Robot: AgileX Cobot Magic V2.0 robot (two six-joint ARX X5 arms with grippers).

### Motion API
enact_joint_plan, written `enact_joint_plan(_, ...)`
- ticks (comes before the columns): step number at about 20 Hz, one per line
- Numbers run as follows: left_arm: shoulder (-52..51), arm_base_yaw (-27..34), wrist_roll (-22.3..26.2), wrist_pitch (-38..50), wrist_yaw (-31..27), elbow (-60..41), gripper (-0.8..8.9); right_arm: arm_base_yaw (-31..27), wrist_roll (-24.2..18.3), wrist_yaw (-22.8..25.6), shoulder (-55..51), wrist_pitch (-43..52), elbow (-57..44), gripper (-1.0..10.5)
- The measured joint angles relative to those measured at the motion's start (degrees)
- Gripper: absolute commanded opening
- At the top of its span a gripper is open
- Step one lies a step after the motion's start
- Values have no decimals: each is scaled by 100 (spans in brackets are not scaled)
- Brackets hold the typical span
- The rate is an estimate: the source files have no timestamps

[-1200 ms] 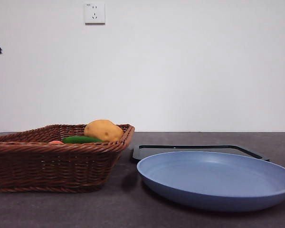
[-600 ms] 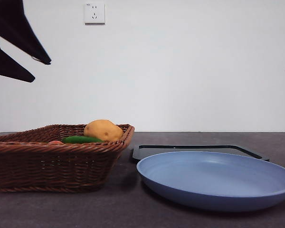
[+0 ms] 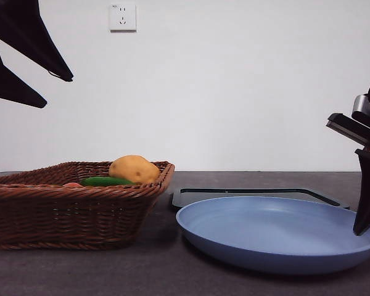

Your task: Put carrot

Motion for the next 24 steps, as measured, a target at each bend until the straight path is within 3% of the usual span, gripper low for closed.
enact_joint_plan(4, 0, -68, -341, 0, -203, 0, 350, 0, 26, 4, -219, -262, 0, 3)
enact_joint_plan(11, 743, -586, -1152, -164, -1469, 308, 350, 0, 42, 2, -1639, -713, 0, 3)
enact_joint_plan(17, 2568, -719, -1237, -807, -2041, 1368, 350, 0, 39, 2, -2135, -785, 0, 4)
enact_joint_plan(24, 3995, -719, -1237, -1246, -2103, 2124, 348, 0, -11, 2, -2140, -857, 0, 4)
